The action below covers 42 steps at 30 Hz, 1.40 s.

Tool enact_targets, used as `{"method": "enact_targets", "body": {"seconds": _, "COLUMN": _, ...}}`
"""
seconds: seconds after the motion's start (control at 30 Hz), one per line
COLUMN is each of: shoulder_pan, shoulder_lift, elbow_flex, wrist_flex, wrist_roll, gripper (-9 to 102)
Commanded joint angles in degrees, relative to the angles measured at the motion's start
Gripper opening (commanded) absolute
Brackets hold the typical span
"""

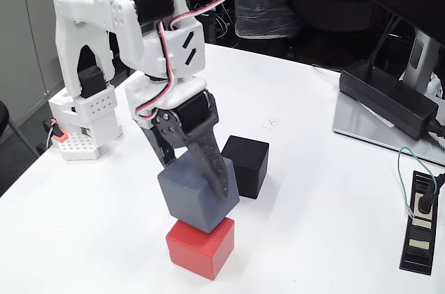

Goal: Stack the three blocks in an ordered color.

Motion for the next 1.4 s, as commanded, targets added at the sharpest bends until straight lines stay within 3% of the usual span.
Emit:
{"method": "enact_targets", "body": {"seconds": 0.0, "shoulder_pan": 0.1, "shoulder_lift": -0.3, "elbow_flex": 0.4, "wrist_flex": -0.7, "wrist_roll": -0.7, "gripper": -1}}
{"method": "enact_targets", "body": {"seconds": 0.5, "shoulder_pan": 6.9, "shoulder_lift": -0.9, "elbow_flex": -0.2, "wrist_flex": -2.8, "wrist_roll": -0.7, "gripper": -1}}
{"method": "enact_targets", "body": {"seconds": 1.37, "shoulder_pan": 4.5, "shoulder_lift": -0.8, "elbow_flex": -5.1, "wrist_flex": -2.1, "wrist_roll": -0.5, "gripper": -1}}
